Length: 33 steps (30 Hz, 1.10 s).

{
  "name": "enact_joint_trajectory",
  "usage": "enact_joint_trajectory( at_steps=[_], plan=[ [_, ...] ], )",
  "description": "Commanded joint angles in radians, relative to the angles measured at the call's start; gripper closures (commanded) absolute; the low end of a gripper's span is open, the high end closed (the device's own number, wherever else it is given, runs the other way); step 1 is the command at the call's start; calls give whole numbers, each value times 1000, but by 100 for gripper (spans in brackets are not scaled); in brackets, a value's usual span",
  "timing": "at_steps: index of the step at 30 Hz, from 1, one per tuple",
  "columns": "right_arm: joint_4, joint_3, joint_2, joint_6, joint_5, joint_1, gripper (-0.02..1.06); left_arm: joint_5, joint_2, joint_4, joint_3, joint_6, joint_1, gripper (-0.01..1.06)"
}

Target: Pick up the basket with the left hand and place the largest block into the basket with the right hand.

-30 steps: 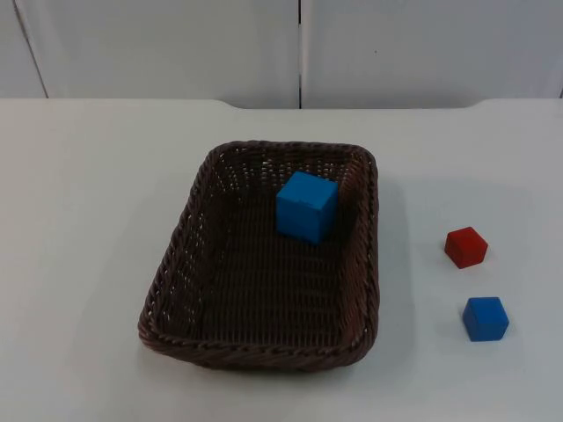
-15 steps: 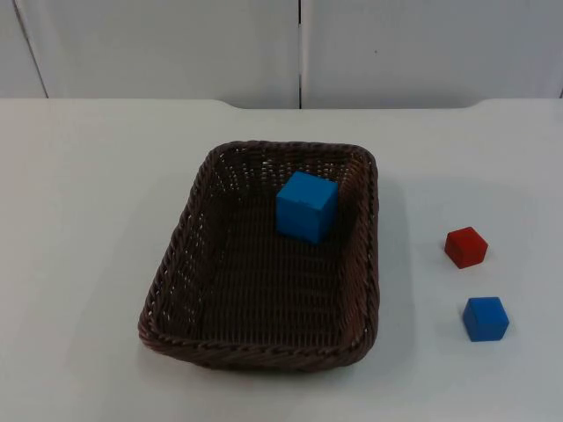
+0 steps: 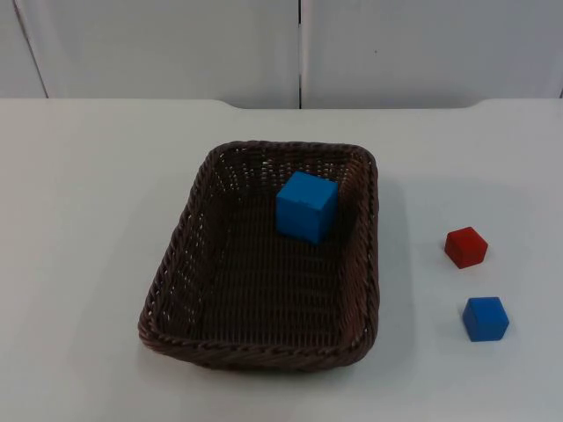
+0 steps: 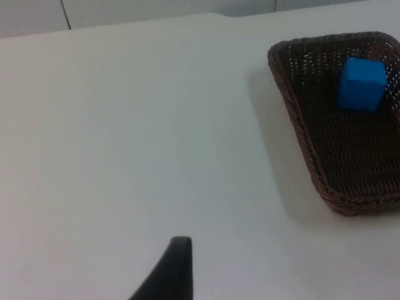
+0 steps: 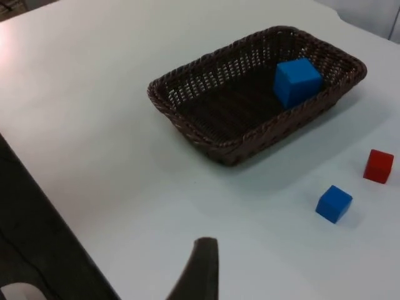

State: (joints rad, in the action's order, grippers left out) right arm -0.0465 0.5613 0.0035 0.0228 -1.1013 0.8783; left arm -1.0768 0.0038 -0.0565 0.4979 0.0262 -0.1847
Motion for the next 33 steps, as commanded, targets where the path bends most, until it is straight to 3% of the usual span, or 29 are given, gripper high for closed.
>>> enact_joint_trajectory(
  at_steps=[1,18,20,24,33],
  plan=[
    [8,-33,-4,-1,43,4,26,2,-4,3,-4,-7,-1,0],
    [25,-47,-4,-15,22,4,26,2,-4,-9,-4,-5,-1,0],
    [25,-47,-4,-15,22,4,24,2,-4,-9,-4,-5,-1,0],
    [25,-47,-4,-15,22,4,-1,2,-4,-10,-4,-5,-1,0],
    [25,-47,-4,-15,22,4,-1,2,-4,-10,-4,-5,-1,0]
  ],
)
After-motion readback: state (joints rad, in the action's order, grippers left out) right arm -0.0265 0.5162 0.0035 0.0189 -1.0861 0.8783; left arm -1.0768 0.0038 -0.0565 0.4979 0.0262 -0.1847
